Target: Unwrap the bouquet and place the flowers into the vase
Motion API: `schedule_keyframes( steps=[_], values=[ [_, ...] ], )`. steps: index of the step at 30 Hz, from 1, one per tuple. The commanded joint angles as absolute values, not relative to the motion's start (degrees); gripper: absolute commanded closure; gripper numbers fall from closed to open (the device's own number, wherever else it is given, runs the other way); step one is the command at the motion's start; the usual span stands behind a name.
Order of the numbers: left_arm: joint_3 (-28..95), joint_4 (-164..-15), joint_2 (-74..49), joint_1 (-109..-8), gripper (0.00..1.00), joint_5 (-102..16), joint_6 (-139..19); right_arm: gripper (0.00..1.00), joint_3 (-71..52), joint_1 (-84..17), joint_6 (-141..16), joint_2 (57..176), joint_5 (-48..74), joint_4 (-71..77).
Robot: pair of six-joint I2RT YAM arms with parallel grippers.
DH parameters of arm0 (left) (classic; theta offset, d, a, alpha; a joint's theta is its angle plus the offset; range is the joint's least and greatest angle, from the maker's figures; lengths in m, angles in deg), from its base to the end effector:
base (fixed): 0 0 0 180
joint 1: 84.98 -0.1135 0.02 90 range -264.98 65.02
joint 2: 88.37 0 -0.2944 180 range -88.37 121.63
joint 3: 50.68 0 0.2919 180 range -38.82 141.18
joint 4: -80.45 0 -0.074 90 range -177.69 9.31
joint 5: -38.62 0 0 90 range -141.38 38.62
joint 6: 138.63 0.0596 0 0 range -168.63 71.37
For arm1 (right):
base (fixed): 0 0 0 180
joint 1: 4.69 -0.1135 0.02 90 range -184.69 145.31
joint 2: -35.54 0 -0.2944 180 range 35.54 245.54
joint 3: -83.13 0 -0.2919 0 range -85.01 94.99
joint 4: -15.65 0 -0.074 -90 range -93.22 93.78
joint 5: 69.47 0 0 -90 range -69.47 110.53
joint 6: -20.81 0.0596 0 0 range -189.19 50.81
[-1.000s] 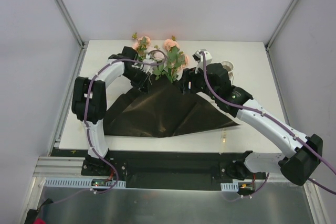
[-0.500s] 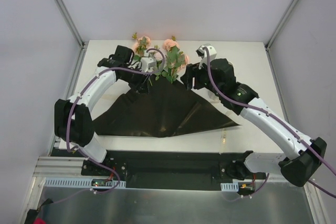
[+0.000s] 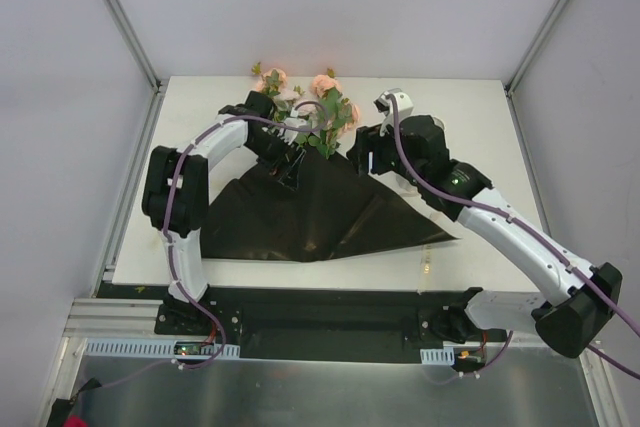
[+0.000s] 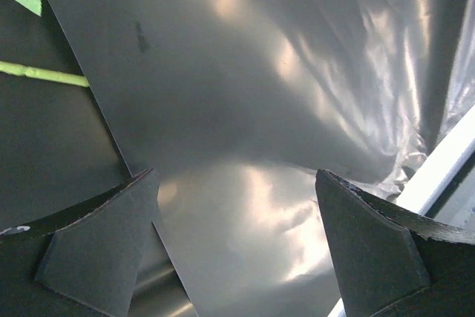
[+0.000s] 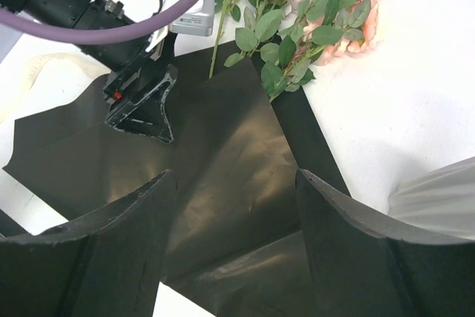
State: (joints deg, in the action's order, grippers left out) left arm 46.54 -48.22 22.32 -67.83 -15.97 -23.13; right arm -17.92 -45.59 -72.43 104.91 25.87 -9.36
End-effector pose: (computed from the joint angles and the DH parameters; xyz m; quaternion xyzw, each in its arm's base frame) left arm 0.4294 -0.1687 0.2100 0.3999 0.8419 -0.2809 0.2289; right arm 0.2551 0.2136 0.4021 -0.2725 0.7471 0.1602 0.5847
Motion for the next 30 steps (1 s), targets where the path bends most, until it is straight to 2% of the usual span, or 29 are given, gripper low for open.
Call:
schedule_keyframes(
  steps=[1,16,30],
  values=[
    [51.4,-47.4,25.4,-68.5,0.13,-16.8,-20.8,0.32,-18.6,-45.6,-72.2,103.0,25.5,-7.3],
    [52.2,-50.4,28.8,-69.3,0.14,-17.5,-21.2,0.32,-21.2,-45.6,-70.8,104.0,23.1,-4.0],
    [50.7,-50.1,29.7,-67.2,0.24,-20.8,-22.0,0.33,-22.4,-45.4,-70.0,103.3,22.1,-2.3]
  ],
)
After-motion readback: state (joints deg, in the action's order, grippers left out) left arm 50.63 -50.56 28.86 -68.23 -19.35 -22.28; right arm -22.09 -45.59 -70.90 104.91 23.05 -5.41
